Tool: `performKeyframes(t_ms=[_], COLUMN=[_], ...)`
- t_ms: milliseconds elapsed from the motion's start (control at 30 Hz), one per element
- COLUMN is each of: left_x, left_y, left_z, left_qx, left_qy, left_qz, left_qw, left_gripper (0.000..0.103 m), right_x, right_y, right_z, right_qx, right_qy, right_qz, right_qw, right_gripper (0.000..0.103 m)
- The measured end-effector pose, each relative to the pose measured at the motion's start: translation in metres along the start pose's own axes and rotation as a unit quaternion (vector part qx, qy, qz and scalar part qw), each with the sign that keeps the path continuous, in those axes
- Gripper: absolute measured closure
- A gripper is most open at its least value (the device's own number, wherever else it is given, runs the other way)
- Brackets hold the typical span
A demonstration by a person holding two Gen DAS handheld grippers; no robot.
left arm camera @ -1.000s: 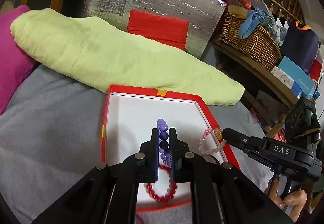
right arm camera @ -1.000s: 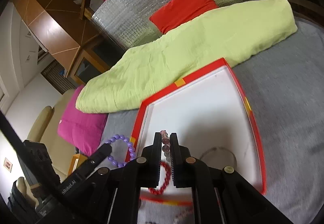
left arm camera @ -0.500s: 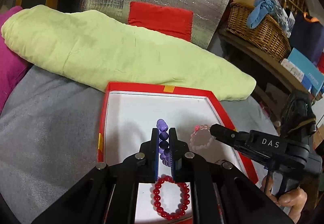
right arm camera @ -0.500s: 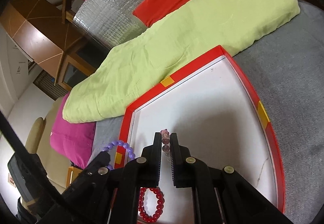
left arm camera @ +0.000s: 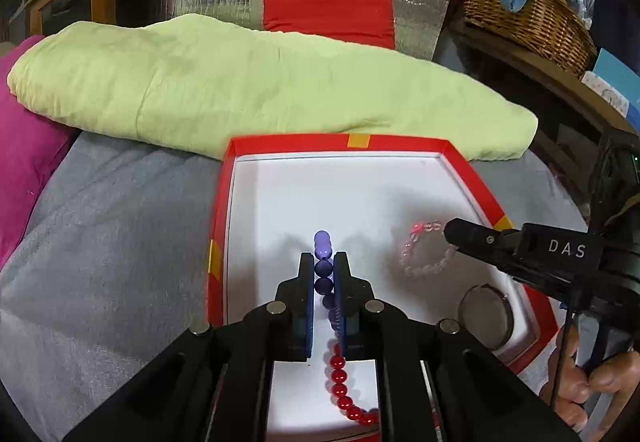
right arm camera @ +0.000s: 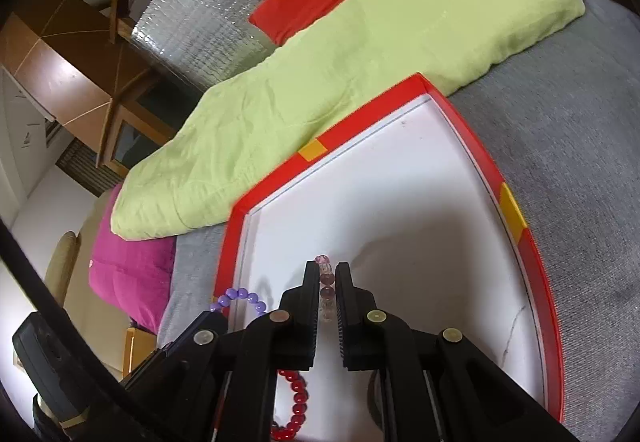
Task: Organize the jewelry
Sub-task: 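Lower both bracelets into the box and open both tools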
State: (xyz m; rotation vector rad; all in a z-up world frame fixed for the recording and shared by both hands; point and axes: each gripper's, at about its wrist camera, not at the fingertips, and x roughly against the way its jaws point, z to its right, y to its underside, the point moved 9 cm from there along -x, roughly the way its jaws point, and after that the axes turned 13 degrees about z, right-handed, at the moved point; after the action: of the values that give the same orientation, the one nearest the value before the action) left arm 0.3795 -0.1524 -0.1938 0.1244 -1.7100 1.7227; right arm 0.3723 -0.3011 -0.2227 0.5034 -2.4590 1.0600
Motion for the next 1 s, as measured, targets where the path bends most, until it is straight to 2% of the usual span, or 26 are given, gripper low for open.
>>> performKeyframes(t_ms=[200, 267, 333, 400, 433, 567, 700, 1000], left_x=[-0.003, -0.004, -0.002, 0.001, 0.003, 0.014, 0.026, 0.045], left_y=[0.004, 0.006, 0.006, 0.005, 0.004, -0.001, -0.005, -0.006], left_z=[-0.009, -0.013, -0.014, -0.015, -0.015, -0.015, -0.015, -0.014], left_qx=[-0.006, -0.009, -0.015, -0.025, -0.029, -0.042, -0.049, -0.064], left_qy=[-0.027, -0.043, -0.052, -0.067, -0.071, -0.085, -0.096, -0.109], left_qz=[-0.011, -0.019, -0.022, -0.02, -0.016, -0.006, 0.003, 0.013], left_qw=[0.9995, 0.9988, 0.9983, 0.9973, 0.9969, 0.9954, 0.9942, 0.9919], left_gripper=[0.093, 0.086, 0.065, 0.05, 0.048, 0.044, 0.042, 0.042], right_x=[-0.003, -0.002, 0.0, 0.001, 0.002, 0.008, 0.02, 0.046], right_y=[0.002, 0.001, 0.0, -0.001, -0.001, -0.003, -0.006, -0.005], right_z=[0.007, 0.009, 0.009, 0.01, 0.011, 0.014, 0.015, -0.001], right_qx=[-0.009, -0.015, -0.018, -0.017, -0.02, -0.028, -0.035, -0.008], right_qy=[0.012, 0.016, 0.017, 0.022, 0.023, 0.025, 0.023, 0.009], right_qz=[-0.007, -0.007, -0.006, -0.005, -0.007, -0.013, -0.007, 0.002], right_qw=[1.0, 1.0, 1.0, 1.0, 0.999, 0.999, 0.999, 1.0], right_gripper=[0.091, 0.091, 0.091, 0.089, 0.087, 0.084, 0.056, 0.056])
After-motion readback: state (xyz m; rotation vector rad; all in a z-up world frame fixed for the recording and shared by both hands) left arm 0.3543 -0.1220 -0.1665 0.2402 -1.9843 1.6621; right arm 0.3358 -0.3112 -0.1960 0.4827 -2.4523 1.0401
